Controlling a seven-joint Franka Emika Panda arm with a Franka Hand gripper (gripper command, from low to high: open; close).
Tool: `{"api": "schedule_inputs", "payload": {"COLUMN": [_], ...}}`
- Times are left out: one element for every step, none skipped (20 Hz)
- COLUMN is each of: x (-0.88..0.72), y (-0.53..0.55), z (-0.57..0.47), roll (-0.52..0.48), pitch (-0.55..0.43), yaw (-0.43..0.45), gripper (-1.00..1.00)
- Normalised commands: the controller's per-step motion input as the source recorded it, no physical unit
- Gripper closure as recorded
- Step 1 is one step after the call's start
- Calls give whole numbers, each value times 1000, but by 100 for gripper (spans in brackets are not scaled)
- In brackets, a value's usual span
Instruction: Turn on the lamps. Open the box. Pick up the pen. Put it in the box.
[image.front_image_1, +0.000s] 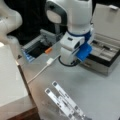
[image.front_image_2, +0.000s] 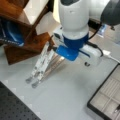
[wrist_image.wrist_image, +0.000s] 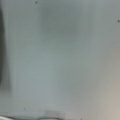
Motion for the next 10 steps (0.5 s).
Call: {"api": "schedule_inputs", "payload": {"x": [-173, -179, -182, -182, -185, -186, -186, -186, -182, -175], "y": [-173, -140, -109, -68, -37, -19, -3, 17, 41, 67], "z": [-24, -23, -30, -47, -60, -67, -71, -72, -74, -76], "roll": [-41, -47, -67, -78, -84, -86, -81, -70, -70, -75], "pitch": [-55, -56, -62, -76, -85, -88, -94, -105, -115, -126], "yaw": [99, 97, 93, 90, 91, 92, 89, 80, 74, 70], "gripper": [-100, -100, -100, -100, -100, -100, -100, -100, -100, -100]}}
